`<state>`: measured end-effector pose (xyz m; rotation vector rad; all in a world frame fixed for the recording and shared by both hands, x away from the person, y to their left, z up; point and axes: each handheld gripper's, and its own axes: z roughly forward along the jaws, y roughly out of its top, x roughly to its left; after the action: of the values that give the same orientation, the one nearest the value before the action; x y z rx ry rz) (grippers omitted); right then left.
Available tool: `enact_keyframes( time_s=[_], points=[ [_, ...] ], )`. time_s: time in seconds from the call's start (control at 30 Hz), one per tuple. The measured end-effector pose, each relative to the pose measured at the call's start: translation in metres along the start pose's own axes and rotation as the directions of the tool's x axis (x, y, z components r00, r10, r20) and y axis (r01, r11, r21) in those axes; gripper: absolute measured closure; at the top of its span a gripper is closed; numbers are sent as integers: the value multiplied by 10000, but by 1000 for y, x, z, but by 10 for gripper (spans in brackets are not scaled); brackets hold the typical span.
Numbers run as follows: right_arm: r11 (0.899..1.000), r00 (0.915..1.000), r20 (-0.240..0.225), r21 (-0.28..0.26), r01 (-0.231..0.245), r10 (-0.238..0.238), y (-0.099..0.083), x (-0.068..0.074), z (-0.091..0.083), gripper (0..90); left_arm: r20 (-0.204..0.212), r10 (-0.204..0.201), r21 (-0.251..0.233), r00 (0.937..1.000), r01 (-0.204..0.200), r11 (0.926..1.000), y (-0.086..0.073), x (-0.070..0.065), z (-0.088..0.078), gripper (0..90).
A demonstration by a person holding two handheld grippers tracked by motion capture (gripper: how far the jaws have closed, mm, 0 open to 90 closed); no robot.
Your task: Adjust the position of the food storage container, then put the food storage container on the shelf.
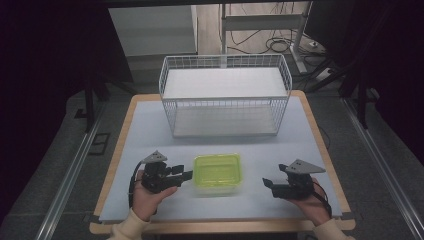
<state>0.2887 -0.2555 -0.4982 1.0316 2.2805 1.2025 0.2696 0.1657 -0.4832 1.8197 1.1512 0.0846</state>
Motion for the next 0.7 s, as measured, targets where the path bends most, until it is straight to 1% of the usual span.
enact_keyframes(
  time_s=[0.03, 0.07, 0.1, 0.13, 0.17, 0.2, 0.23, 0.27, 0.37, 0.43, 0.47, 0.5, 0.53, 0.57, 0.6, 0.63, 0.67, 0.7],
  points=[
    [10000, 10000, 0, 0, 0, 0, 0, 0, 0, 207, 17, -31, 64, 10000, 31, 10000, 1, 1, 1, 481],
    [9998, 9997, -130, 38, -217, 218, 0, -1, -1, 212, 76, -154, 193, 9999, 152, 9997, 1, 4, 2, 453],
    [9995, 9993, -186, 47, -312, 313, 0, -1, -1, 216, 83, -212, 252, 9997, 210, 9995, 0, 6, 3, 442],
    [9995, 9993, -186, 47, -312, 313, 0, -1, -1, 216, 83, -212, 252, 9997, 210, 9995, 0, 6, 3, 435],
    [9985, 9979, -322, 68, -551, 553, 1, -2, -1, 219, 112, -318, 266, 9994, 315, 9992, -1, 7, 4, 430],
    [9985, 9979, -322, 68, -551, 553, 1, -2, -1, 219, 151, -408, 269, 9991, 404, 9988, -1, 9, 4, 430],
    [9977, 9966, -465, 108, -672, 676, 2, -1, 0, 221, 188, -492, 319, 9986, 486, 9983, -2, 10, 4, 423],
    [9977, 9966, -465, 108, -672, 676, 2, -1, 0, 221, 188, -492, 319, 9986, 486, 9983, -2, 10, 4, 419],
    [9959, 9923, -868, 255, -865, 884, 6, 1, 4, 238, 306, -521, 335, 9982, 511, 9981, -1, 12, 4, 412],
    [9935, 9873, -1128, 350, -1084, 1117, 8, 1, 5, 251, 365, -524, 455, 9980, 507, 9977, 0, 13, 7, 407],
    [9935, 9873, -1128, 350, -1084, 1117, 8, 1, 5, 251, 365, -524, 455, 9980, 507, 9977, 0, 13, 7, 405],
    [9918, 9842, -1245, 388, -1217, 1257, 9, 1, 6, 255, 387, -563, 521, 9977, 543, 9972, 0, 14, 8, 405],
    [9878, 9765, -1508, 447, -1491, 1542, 11, 0, 7, 268, 432, -661, 594, 9969, 635, 9962, 1, 14, 11, 404],
    [9855, 9713, -1677, 466, -1632, 1688, 12, 0, 7, 277, 495, -707, 606, 9963, 677, 9959, 1, 15, 12, 404],
    [9855, 9713, -1677, 466, -1632, 1688, 12, 0, 7, 277, 495, -707, 606, 9963, 677, 9959, 1, 15, 12, 404],
    [9810, 9600, -2022, 528, -1865, 1934, 15, 2, 9, 295, 620, -833, 612, 9946, 795, 9950, 2, 16, 14, 403],
    [9783, 9528, -2219, 561, -1996, 2072, 17, 3, 10, 303, 620, -868, 609, 9943, 830, 9947, 3, 16, 15, 403],
    [9764, 9474, -2364, 593, -2076, 2158, 20, 4, 12, 312, 670, -905, 641, 9936, 862, 9942, 3, 16, 16, 404]
  ],
)
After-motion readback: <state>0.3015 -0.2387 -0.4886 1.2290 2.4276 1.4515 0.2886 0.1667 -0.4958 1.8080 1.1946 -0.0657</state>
